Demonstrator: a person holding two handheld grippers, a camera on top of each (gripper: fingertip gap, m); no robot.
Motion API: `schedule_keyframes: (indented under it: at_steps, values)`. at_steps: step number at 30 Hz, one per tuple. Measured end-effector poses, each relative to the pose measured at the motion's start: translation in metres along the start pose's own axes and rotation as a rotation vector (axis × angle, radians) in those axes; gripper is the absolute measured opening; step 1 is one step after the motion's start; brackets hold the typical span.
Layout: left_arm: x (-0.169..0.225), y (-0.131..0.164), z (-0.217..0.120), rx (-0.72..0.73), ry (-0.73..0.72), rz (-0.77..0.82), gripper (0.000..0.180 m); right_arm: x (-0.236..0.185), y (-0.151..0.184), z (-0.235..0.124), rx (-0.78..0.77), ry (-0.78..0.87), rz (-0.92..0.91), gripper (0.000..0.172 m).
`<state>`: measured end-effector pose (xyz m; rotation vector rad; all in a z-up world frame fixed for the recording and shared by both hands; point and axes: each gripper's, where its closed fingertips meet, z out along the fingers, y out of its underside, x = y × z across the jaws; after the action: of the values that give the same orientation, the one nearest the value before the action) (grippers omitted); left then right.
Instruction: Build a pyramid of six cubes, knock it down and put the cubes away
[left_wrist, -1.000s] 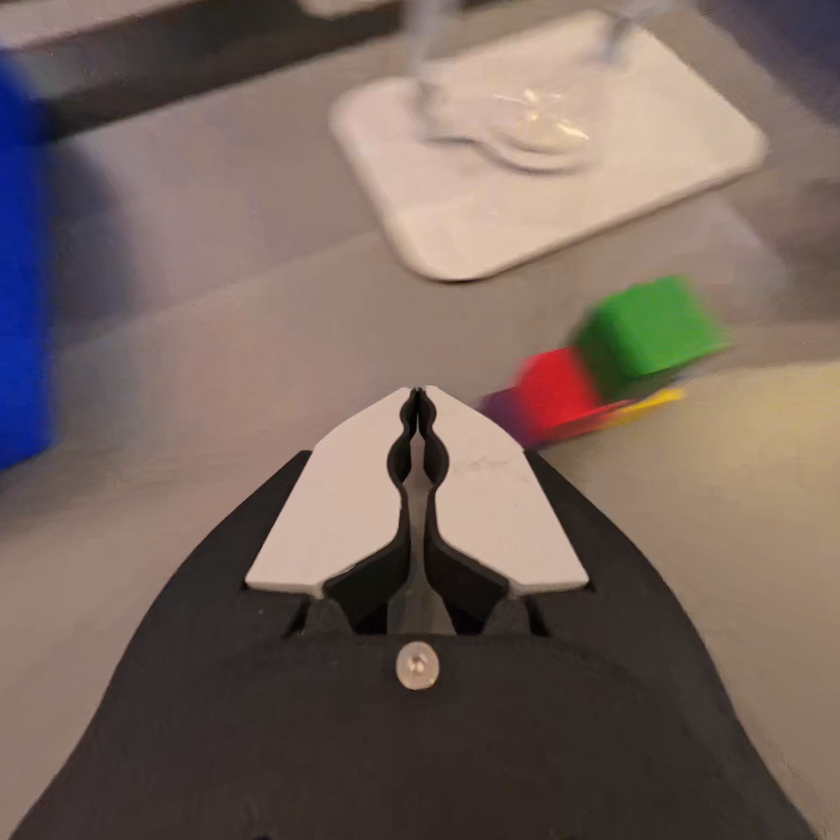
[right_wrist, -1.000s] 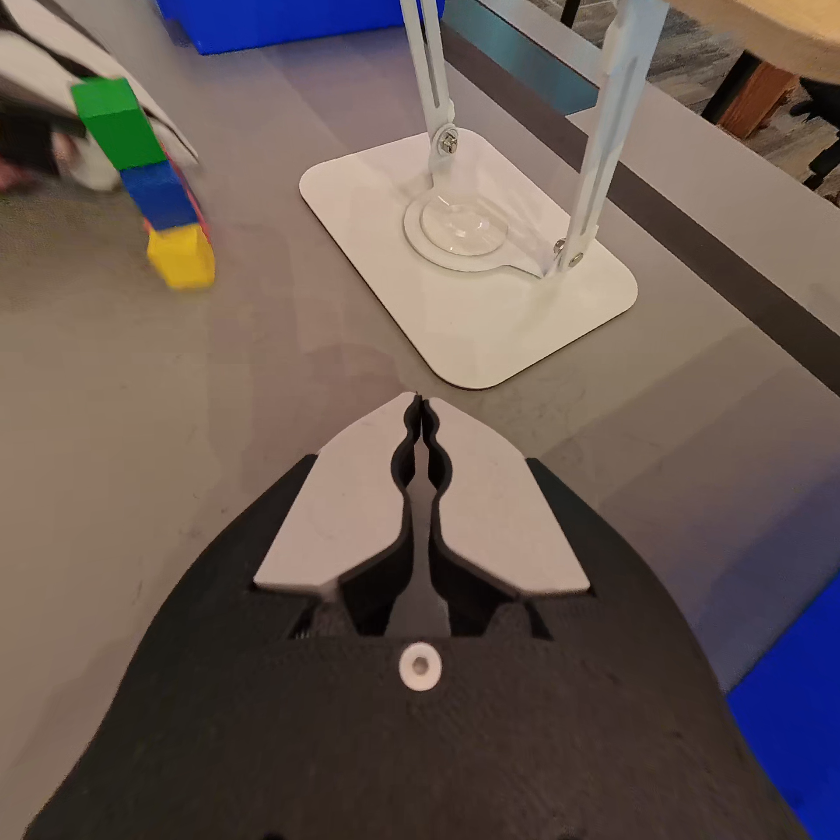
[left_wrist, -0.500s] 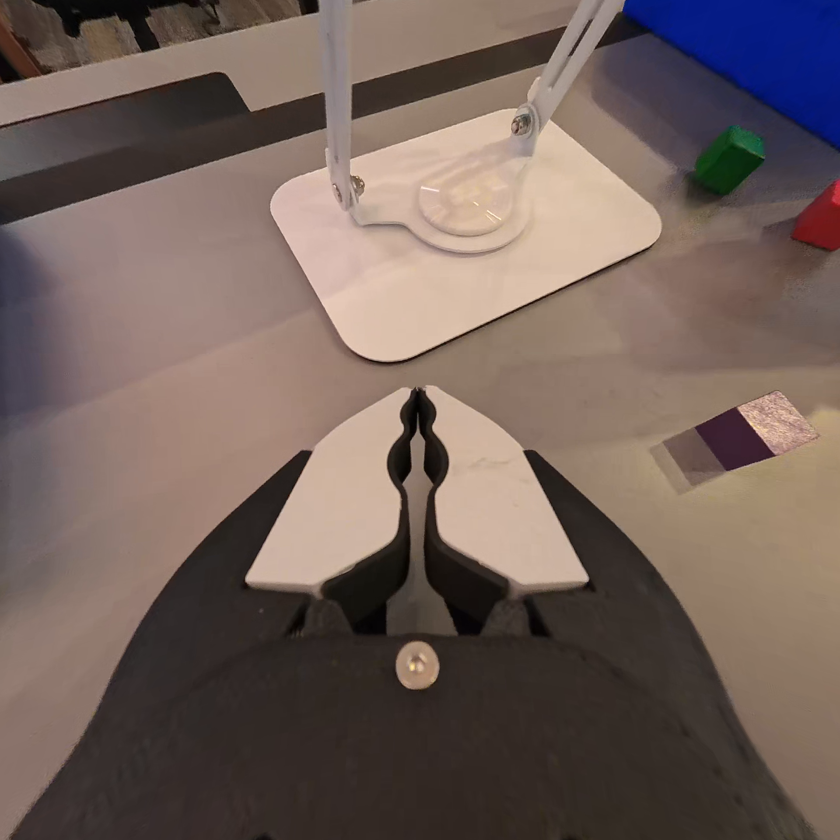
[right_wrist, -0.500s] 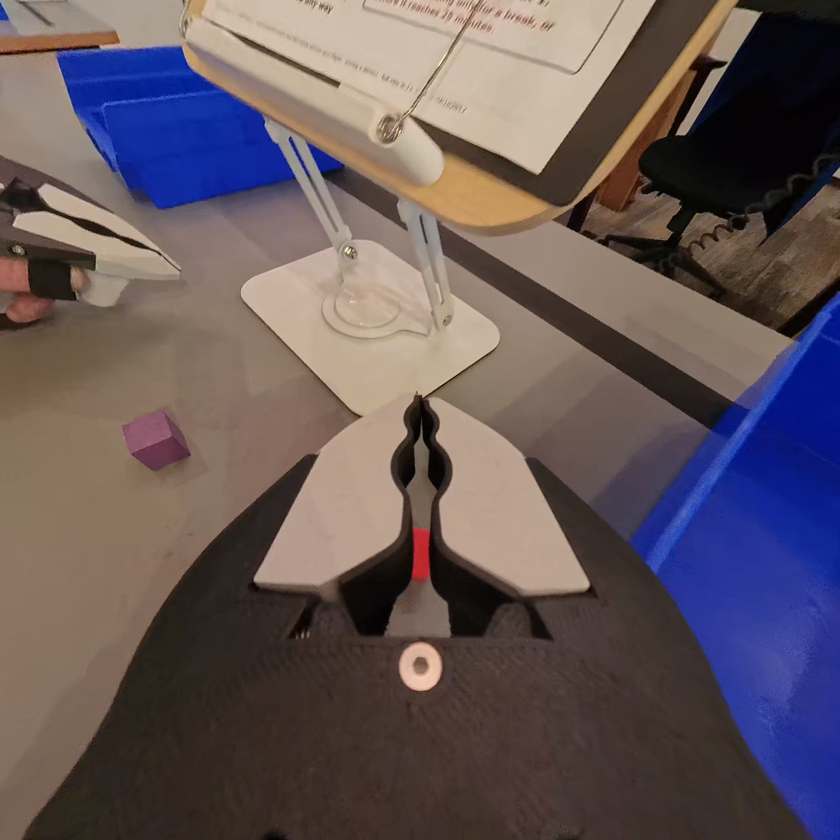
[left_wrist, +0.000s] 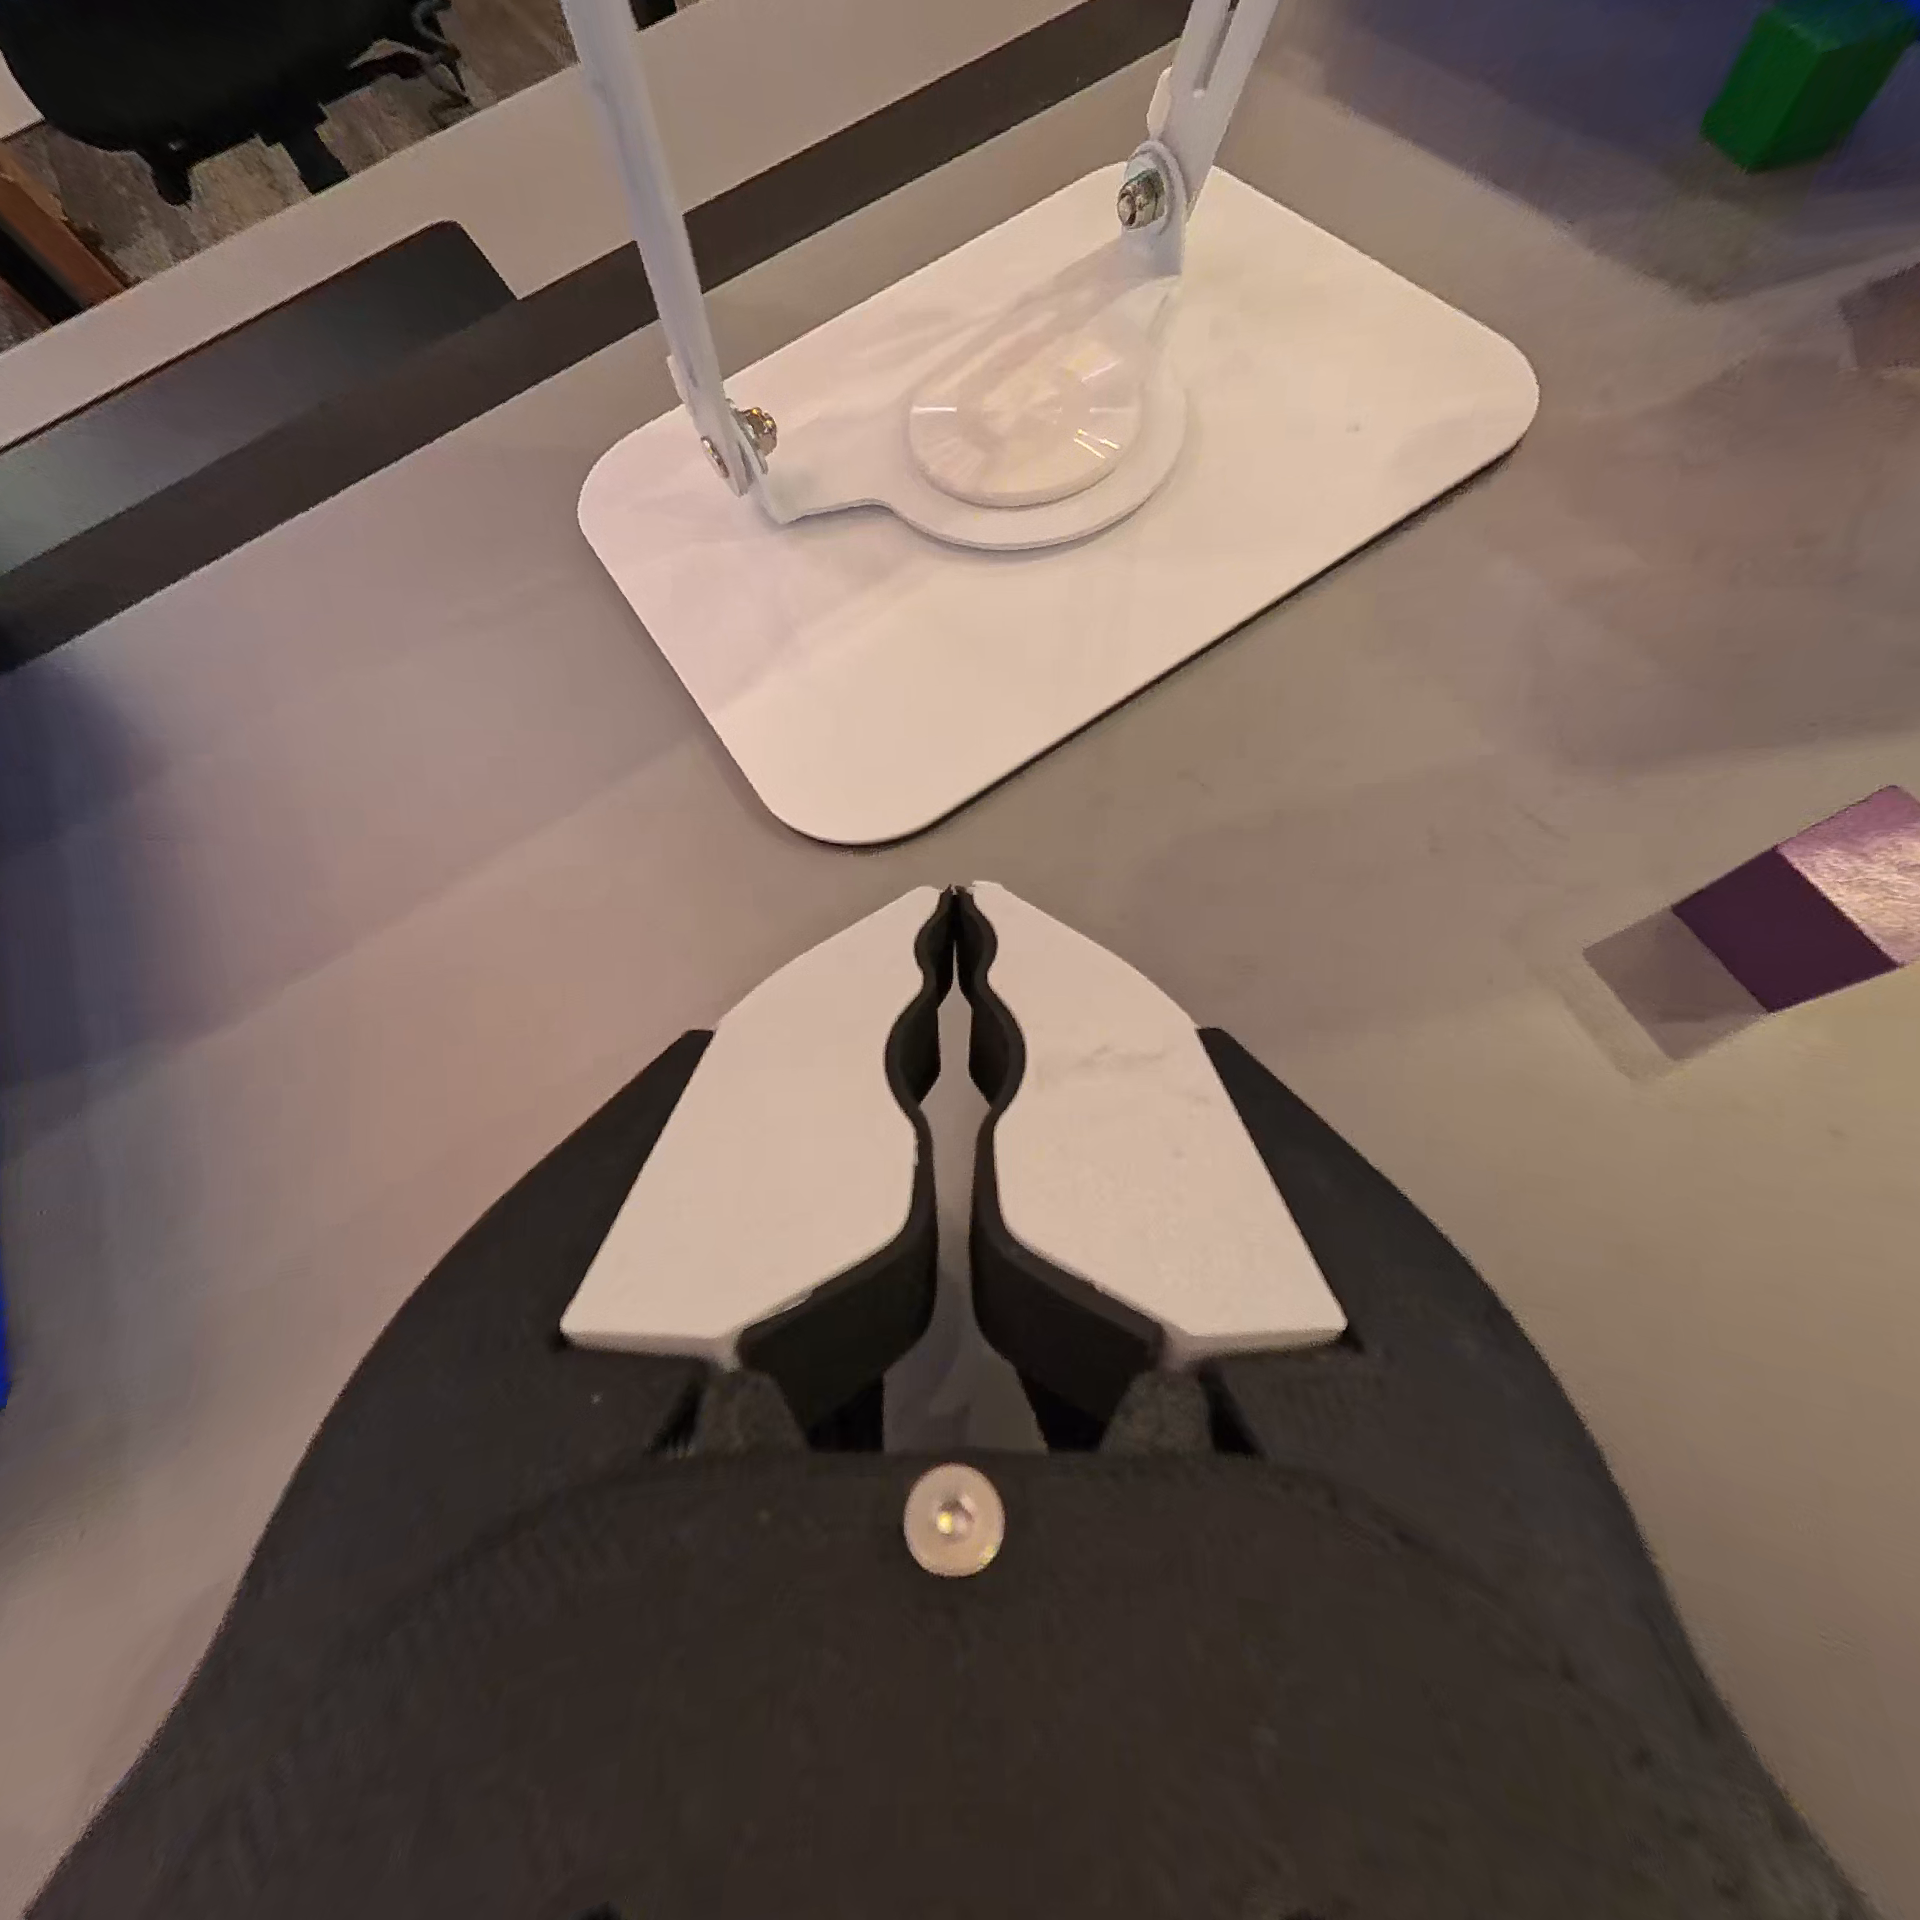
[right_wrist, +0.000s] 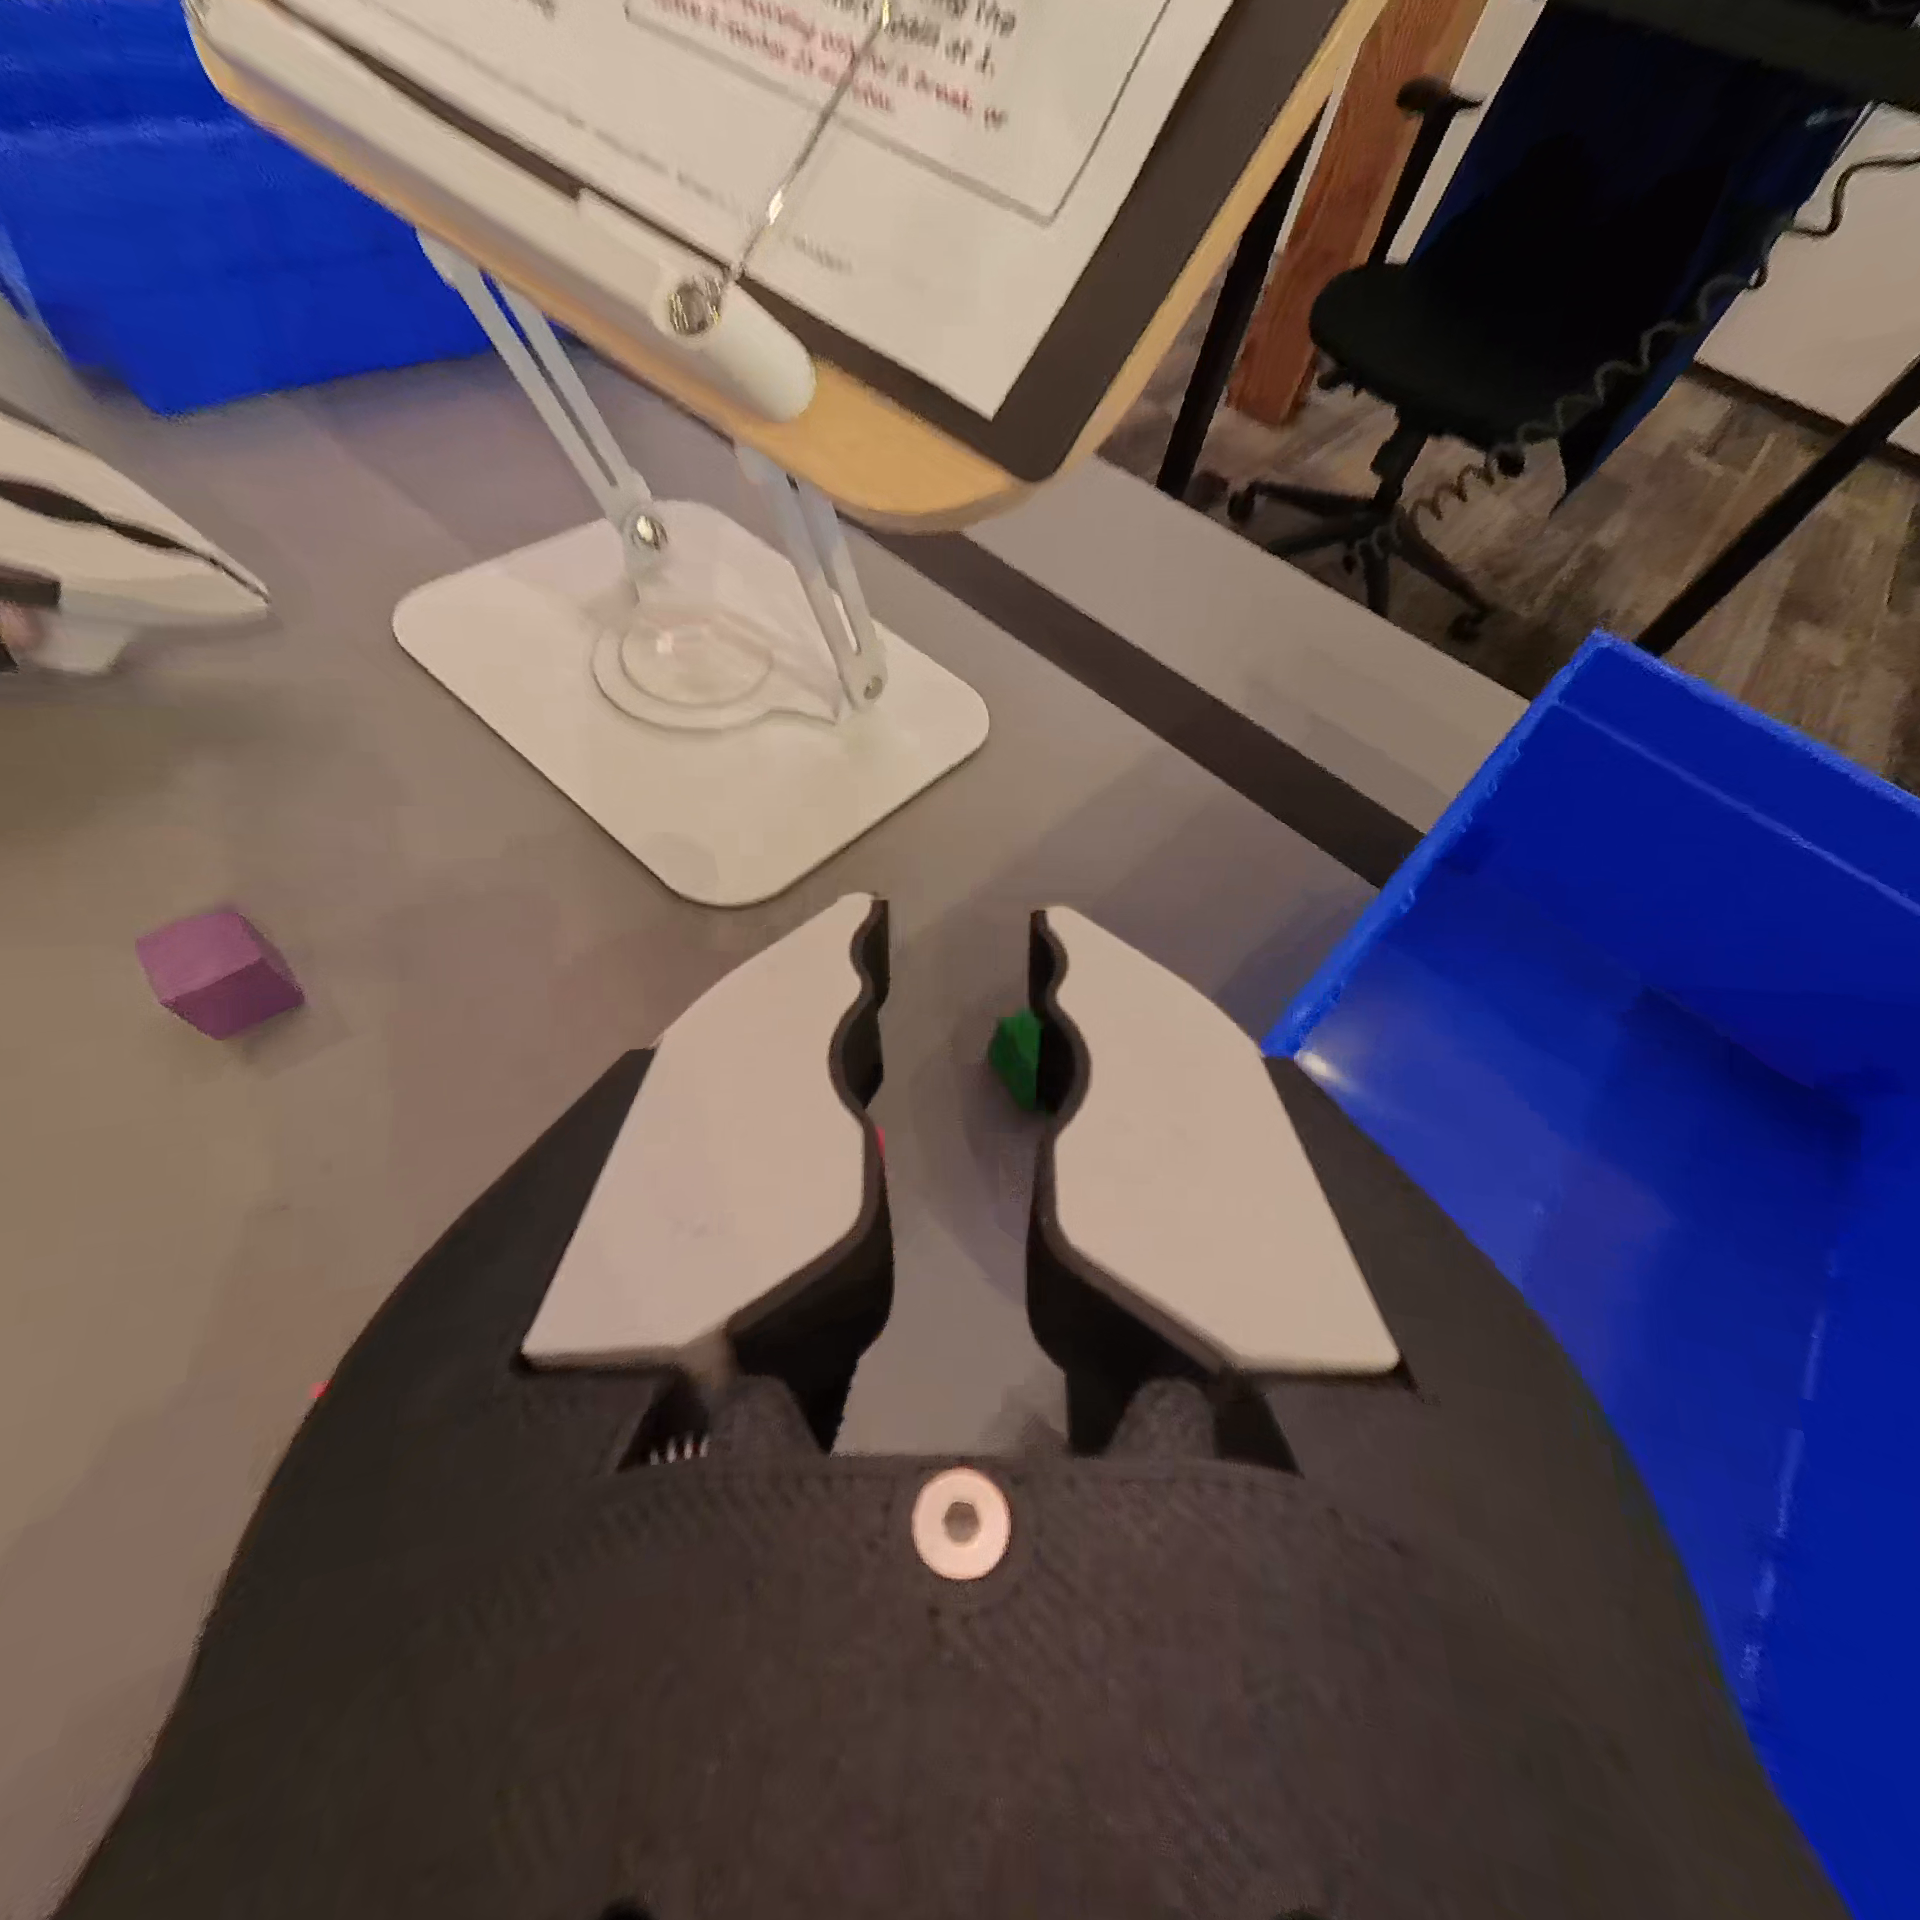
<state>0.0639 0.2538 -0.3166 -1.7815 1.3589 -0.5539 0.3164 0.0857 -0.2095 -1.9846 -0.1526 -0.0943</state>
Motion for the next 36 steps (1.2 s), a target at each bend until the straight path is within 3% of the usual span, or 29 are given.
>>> schedule_keyframes:
  at_steps: [6,13,18,25,33,36]
  values:
    - [0.001,0.003,0.003,-0.023,0.016,0.051,0.000,0.004,0.024,0.018,-0.359,-0.035,-0.225,0.045]
    - [0.005,0.004,0.003,-0.025,0.022,0.077,0.000,0.008,0.075,0.054,-0.867,-0.208,-0.587,0.052]
    - [0.005,0.003,0.002,-0.017,0.036,0.065,0.000,0.016,0.091,0.066,-0.968,-0.239,-0.812,0.049]
    - [0.008,0.005,0.004,-0.039,0.037,0.094,0.000,0.026,0.086,0.066,-1.047,-0.213,-1.000,0.042]
    - [0.009,0.006,0.005,-0.046,0.033,0.106,0.000,0.033,0.105,0.076,-1.184,-0.329,-1.088,0.054]
    - [0.010,0.007,0.006,-0.052,0.035,0.111,0.000,0.037,0.112,0.077,-1.247,-0.340,-1.088,0.051]
